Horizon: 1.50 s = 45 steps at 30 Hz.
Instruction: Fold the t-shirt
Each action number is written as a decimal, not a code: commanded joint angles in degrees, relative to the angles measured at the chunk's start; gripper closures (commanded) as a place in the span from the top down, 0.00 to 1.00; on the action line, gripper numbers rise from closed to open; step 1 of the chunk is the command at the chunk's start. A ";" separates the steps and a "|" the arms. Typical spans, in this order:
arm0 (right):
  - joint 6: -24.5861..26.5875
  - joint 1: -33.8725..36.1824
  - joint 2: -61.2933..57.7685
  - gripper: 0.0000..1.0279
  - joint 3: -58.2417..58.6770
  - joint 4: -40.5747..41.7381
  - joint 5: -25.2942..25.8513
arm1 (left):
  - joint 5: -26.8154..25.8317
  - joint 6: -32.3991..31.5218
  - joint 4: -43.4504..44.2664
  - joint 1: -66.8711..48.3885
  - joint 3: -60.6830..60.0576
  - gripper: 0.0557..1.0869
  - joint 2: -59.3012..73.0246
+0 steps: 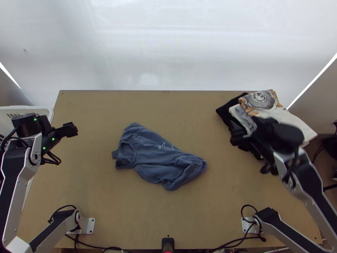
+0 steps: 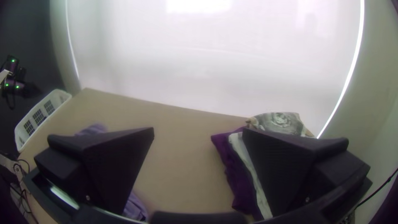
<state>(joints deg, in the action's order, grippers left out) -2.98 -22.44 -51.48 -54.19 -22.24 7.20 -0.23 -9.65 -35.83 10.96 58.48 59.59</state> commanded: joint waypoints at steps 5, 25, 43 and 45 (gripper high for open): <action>2.37 -11.14 -35.35 0.96 -40.02 -25.22 -10.63 | 0.93 0.16 2.08 -1.03 -2.23 0.95 0.35; 5.62 -28.80 -78.33 0.96 -75.18 -39.55 -16.69 | 1.90 1.74 8.59 -5.51 -7.59 0.96 -4.31; 12.56 -34.08 -79.82 0.90 -69.20 -19.24 -18.19 | 4.27 1.21 11.31 -6.22 -11.72 0.95 -4.57; 12.65 -34.60 -80.35 0.81 -69.12 -18.45 -18.19 | 4.36 0.86 11.66 -6.30 -11.98 0.96 -4.49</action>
<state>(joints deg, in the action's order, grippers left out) 8.43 -54.83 -130.48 -124.73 -44.12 -10.96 3.68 -8.34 -25.06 4.86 47.55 55.16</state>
